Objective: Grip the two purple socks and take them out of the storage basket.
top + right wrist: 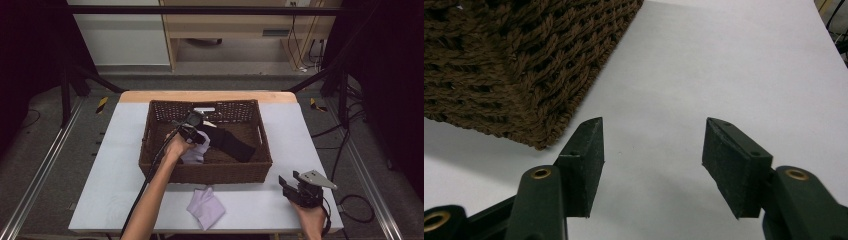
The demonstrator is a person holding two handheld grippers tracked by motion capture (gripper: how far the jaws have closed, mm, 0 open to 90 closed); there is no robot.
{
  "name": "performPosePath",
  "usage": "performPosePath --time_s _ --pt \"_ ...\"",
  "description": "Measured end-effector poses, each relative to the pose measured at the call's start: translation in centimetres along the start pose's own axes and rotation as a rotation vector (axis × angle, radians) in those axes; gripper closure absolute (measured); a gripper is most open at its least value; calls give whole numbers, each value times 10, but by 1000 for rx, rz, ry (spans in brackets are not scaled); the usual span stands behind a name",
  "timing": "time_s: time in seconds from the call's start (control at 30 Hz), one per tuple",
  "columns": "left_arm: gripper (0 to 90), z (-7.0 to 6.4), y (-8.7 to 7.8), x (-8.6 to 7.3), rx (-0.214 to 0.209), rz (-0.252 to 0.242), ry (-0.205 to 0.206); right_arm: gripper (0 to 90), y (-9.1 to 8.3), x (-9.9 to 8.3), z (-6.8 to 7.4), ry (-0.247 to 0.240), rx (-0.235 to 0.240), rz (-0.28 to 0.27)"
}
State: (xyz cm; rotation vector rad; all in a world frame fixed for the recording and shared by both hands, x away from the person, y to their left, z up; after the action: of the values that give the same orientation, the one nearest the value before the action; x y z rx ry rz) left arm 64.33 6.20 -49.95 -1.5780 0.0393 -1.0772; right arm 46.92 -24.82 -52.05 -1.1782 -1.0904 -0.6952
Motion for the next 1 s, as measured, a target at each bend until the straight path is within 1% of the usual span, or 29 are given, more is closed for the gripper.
performPosePath --time_s 0.07,0.1,0.13,0.17,0.2,0.23,0.27,0.3,0.33,0.43,0.47,0.5,0.53,0.57,0.6,0.67,0.7,0.73,0.77,0.8,0.83,0.87,0.9,0.93,0.97,1.0 --pt "534 -1 1 1 -8 2 13 421 0 0 0 5 1 1" --pt "572 -1 1 1 -8 2 13 421 0 0 0 5 1 1" --pt "626 -3 3 2 -22 10 20 422 0 0 0 0 -1 -1" --pt "663 -3 3 2 -22 10 20 422 0 0 0 0 -1 -1" --pt "663 -4 4 2 -25 16 24 422 0 0 0 -1 0 -2" --pt "716 -4 4 2 -23 20 25 422 0 0 0 -2 1 -2" --pt "804 -4 4 1 -32 32 5 422 0 0 0 -1 1 -2" --pt "830 -4 4 1 -32 32 5 422 0 0 0 -1 1 -2" --pt "848 -3 3 0 -34 38 3 423 0 1 0 -1 0 -3" --pt "861 -4 2 1 -37 32 0 424 0 0 0 -2 -1 -3" --pt "860 -5 -1 2 -54 24 -3 424 0 0 0 -1 -1 -4" --pt "859 -5 -1 2 -54 24 -3 424 0 0 0 -1 -1 -4" --pt "859 -7 -6 5 -80 -9 -1 424 -1 0 0 5 0 -2" --pt "859 -7 -6 5 -80 -9 -1 424 -1 0 0 5 0 -2" --pt "859 -9 -9 7 -90 -30 1 424 -1 0 -1 6 -1 -3" --pt "860 -11 -15 10 -86 -67 8 423 -1 0 -2 7 -4 -2" --pt "860 -11 -15 10 -86 -67 8 424 -1 0 -2 7 -4 -3" --pt "861 -12 -20 13 -93 -100 10 424 -1 0 -2 6 -4 -3" --pt "862 -12 -20 13 -93 -100 10 424 -1 0 -2 6 -4 -3" --pt "862 -13 -25 15 -99 -132 13 424 -1 0 -2 5 -5 -2" --pt "863 -13 -27 16 -98 -147 15 425 -1 0 -2 6 -6 -3" --pt "865 -14 -34 19 -97 -188 14 426 -1 0 -2 10 -6 1" --pt "865 -14 -34 19 -97 -188 14 426 -1 0 -2 10 -6 1" --pt "866 -14 -40 21 -102 -220 15 428 -1 0 -2 9 -6 2" --pt "866 -14 -45 22 -97 -247 16 428 -1 0 -2 9 -6 2" --pt "866 -13 -57 24 -92 -297 19 428 -1 -1 -2 7 -5 2"
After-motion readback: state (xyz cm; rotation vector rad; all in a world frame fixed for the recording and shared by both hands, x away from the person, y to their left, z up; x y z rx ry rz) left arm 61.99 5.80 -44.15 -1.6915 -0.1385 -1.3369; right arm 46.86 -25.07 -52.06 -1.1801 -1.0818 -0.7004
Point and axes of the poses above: each handheld gripper's, and its own axes: y roughly forward along the jaws, x roughly out of its top, z roughly to its left, the point moved 8 cm from there along y, roughly forward along the jaws, and after that the axes turned 9 degrees about -z, right-handed, at the moved point
